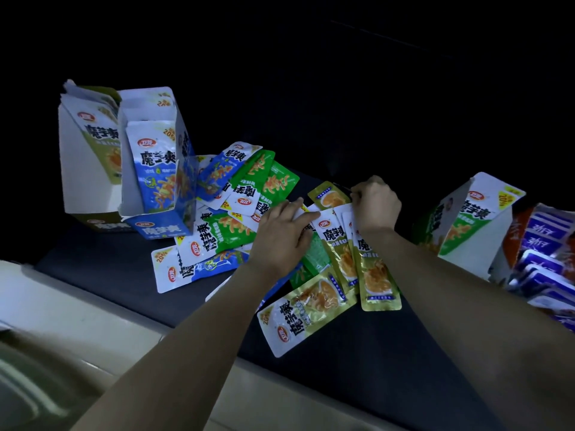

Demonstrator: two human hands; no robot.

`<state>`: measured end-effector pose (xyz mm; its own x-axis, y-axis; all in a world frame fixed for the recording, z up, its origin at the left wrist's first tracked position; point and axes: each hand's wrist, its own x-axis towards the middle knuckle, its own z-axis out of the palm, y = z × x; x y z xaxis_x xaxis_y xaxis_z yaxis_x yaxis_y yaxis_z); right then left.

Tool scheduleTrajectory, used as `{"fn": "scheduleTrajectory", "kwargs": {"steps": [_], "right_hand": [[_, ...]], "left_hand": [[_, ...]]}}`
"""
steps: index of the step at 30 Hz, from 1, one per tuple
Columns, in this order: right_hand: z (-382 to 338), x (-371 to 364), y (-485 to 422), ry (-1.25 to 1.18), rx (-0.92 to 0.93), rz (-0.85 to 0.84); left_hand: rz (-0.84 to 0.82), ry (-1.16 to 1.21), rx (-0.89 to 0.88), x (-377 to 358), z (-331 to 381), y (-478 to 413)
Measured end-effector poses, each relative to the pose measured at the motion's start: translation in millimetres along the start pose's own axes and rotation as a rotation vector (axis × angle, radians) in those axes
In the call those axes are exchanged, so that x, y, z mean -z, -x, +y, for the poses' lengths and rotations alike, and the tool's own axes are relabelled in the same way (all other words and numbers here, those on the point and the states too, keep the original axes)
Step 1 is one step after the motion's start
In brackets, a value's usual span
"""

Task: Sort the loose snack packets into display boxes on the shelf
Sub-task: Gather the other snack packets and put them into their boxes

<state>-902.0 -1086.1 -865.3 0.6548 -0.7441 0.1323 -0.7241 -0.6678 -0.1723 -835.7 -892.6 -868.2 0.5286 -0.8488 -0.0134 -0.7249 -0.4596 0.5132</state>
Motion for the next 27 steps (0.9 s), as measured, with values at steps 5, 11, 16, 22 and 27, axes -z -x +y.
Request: {"fn": "scheduleTrajectory", "kwargs": {"steps": [5, 11, 16, 22, 27], "right_hand": [[3.1, 0.3, 4.5, -0.156, -0.009, 0.141], [9.3, 16.7, 7.6, -0.323, 0.078, 0.258], [12.6, 39.6, 23.2, -0.557, 0.117, 0.186], [-0.9, 84.7, 34.6, -0.830, 0.298, 0.053], [-8.1, 107.5, 37.8, -1.076, 0.239, -0.125]], "left_hand": [[0.020, -0.003, -0.001, -2.0, -0.1, -0.7], [0.015, 0.012, 0.021, 0.1, 6.4, -1.1], [-0.009, 0.053, 0.063, 15.4, 16.3, 1.3], [0.219, 0.302, 0.099, 39.2, 31.9, 7.0], [0.143, 0.864, 0.193, 65.8, 50.5, 12.2]]}}
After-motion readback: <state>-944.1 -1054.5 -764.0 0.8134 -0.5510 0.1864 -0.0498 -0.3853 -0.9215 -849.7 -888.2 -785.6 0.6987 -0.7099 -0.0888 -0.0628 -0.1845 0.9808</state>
